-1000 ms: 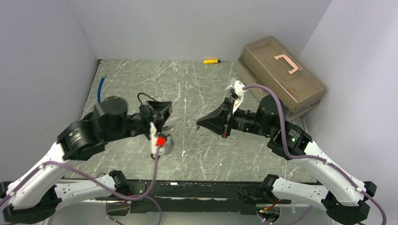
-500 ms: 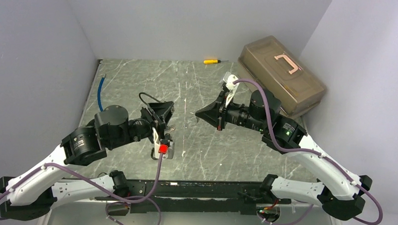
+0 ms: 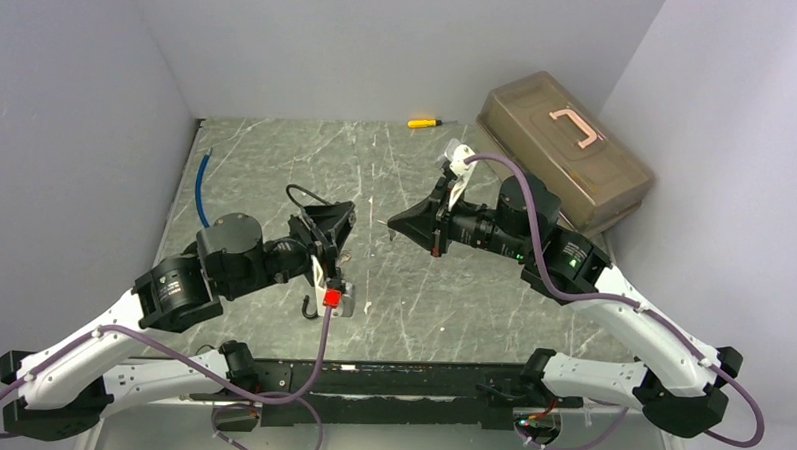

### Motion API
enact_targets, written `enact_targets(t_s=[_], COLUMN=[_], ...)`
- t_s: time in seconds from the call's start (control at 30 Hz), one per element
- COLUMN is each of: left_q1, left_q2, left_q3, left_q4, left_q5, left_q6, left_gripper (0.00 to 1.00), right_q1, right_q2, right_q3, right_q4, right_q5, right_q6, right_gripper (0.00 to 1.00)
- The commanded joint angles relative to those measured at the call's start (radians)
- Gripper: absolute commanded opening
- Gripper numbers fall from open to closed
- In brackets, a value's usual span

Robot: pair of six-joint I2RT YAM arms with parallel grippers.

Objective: Unlock with the key

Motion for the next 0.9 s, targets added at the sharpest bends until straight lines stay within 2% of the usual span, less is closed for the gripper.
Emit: enact_targets(t_s=[0.0, 0.5, 0.87], left_q1=[-0.017, -0.019, -0.018], left_q2=[-0.026, -0.039, -0.031], left_q3=[-0.035, -0.074, -0.079], left_q4=[0.098, 0.137, 0.136], left_q5=[-0.013, -0.042, -0.061], left_q6=[0.032, 0.034, 0.035], left_gripper=[0.0, 0.0, 0.0], right_q1=[-0.002, 0.001, 0.011], right_q2=[-0.005, 0.075, 0.064], right_q3=[0.014, 0.054, 0.056], right_q4=[0.068, 0.076, 0.09], right_q5=[-0.023, -0.013, -0.027], right_q6=[0.016, 0.032, 0.026], right_gripper=[0.0, 0.0, 0.0])
